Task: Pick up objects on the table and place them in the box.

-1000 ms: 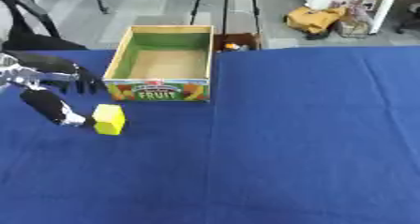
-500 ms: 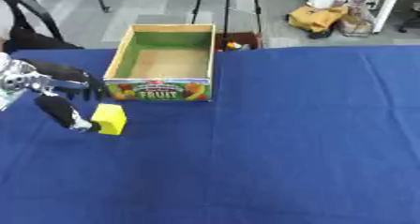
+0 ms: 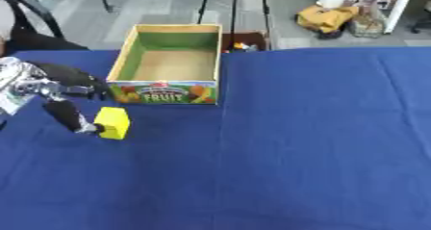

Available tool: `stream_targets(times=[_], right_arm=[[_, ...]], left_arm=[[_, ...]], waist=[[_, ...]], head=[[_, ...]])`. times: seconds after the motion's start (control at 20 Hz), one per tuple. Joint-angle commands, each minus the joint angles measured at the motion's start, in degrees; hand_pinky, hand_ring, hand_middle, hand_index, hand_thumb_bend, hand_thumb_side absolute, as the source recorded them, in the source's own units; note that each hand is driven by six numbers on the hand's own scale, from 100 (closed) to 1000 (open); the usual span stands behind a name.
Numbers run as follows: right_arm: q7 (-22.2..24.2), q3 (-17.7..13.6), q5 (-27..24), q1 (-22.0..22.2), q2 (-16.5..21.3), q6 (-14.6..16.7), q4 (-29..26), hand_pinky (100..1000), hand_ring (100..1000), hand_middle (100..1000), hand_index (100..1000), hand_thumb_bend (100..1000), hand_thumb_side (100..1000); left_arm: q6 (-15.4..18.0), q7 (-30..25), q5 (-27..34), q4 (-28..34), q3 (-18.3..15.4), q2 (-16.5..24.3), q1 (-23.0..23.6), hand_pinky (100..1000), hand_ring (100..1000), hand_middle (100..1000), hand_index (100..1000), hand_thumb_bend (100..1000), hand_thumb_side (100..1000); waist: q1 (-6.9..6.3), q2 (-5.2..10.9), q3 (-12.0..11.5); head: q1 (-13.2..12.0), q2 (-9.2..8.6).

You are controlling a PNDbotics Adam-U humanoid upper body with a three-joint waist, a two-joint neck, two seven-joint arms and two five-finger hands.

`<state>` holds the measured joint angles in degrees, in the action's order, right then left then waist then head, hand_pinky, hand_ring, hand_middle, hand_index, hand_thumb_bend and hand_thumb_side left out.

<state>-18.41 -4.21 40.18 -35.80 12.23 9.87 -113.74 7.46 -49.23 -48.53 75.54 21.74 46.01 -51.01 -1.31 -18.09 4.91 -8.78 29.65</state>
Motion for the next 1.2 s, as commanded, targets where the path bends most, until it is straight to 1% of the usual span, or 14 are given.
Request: stream_targets(times=[0.05,0.2,0.4,0.6,0.8,1.0,1.2], right_arm=[[0.12,-0.29,-0.32,-0.92,0.5,0.13,-0.85,725,806,555,832,100,895],[0.02,-0.46,-0.55,-1.39,0.61,0.05,-0.85,725,806,552,832,100,893],[-0.02,-0.55,-0.82,-1.65,0.67,0.06,-0.85,725,807,550,831,100,888],[-0.13,-0.67,-1.06,-1.78,0.79,0.04,-0.85,725,806,547,829,102,882],[-0.21,-0.79,-1.29,-1.87,0.94,-0.02,-0.85,726,806,543,827,122,869],[-0.26,-0.93,-1.47,-1.86,1.06,-0.09,-0.85,727,806,542,827,130,859],[-0.58,-1.05,-1.53,-1.74,1.11,-0.23,-0.85,727,807,542,826,130,852]], left_arm=[[0.32,0.27,-0.4,-0.03,-0.43,1.11,-1.35,647,793,838,967,360,630],[-0.3,0.84,-0.68,-2.23,-1.13,-0.07,-1.64,648,795,859,972,380,622],[-0.11,1.82,-1.67,-4.48,-1.68,-1.01,-2.3,648,796,889,979,385,614],[-0.01,2.58,-2.31,-6.2,-2.3,-1.66,-2.68,647,794,887,979,382,616],[-0.01,3.13,-2.64,-7.23,-2.69,-1.95,-2.8,647,791,870,980,375,619],[0.18,3.29,-2.57,-7.39,-2.71,-2.07,-2.93,644,783,837,955,374,611],[0.57,3.32,-1.82,-6.94,-2.54,-2.04,-3.07,626,744,749,903,387,596]], waist=[[0.08,0.87,0.05],[0.3,-0.24,0.63],[0.31,-0.91,0.87],[0.34,-1.52,1.05],[0.48,-2.06,1.13],[0.54,-2.38,1.01],[0.55,-2.39,0.92]], head=[[-0.27,-0.71],[-1.04,-2.01],[-1.41,-2.67],[-1.61,-3.15],[-1.72,-3.34],[-1.68,-3.14],[-1.67,-2.74]])
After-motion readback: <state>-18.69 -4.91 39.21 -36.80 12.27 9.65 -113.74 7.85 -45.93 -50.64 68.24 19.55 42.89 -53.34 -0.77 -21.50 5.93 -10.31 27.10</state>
